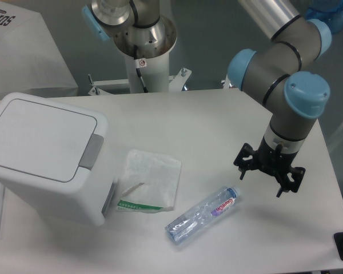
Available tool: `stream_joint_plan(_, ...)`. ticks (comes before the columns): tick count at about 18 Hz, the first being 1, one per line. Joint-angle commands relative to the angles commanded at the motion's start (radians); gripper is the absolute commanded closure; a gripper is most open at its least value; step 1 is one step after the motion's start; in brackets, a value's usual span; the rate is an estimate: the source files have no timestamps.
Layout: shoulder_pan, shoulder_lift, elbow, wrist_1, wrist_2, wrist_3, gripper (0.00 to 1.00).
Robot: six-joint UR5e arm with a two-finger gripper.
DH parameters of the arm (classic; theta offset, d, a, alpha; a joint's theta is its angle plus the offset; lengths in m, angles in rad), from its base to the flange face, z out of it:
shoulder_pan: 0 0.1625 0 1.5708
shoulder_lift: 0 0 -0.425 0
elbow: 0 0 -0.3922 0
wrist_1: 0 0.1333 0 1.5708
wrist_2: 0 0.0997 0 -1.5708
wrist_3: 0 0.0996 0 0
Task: Open the trash can
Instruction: 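Move the open gripper over toward the white trash bin's lid edge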
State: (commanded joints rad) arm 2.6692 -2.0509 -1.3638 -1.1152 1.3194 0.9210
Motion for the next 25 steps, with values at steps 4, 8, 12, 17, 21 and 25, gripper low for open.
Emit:
stream_joint_plan(4,-0.063,0.027,0.000,0.000,-0.066,-0.086,0.00)
stream_joint_plan(8,-0.104,0.081,0.005,0.000,-0.133,-0.218,0.00)
stream_joint_plan(12,-0.147,0.135,0.003,-0.005,-0.184,-0.298,0.00)
stream_joint_plan(17,-0.204,0.192,-0.012,-0.012,-0.238,-0.363,0.00)
stream_joint_plan(21,-0.230,0.215,-0.014,-0.012,-0.256,-0.442,0.00)
stream_joint_plan(25,-0.273,0.259,-0.066,-0.014,-0.259,-0.462,0.00)
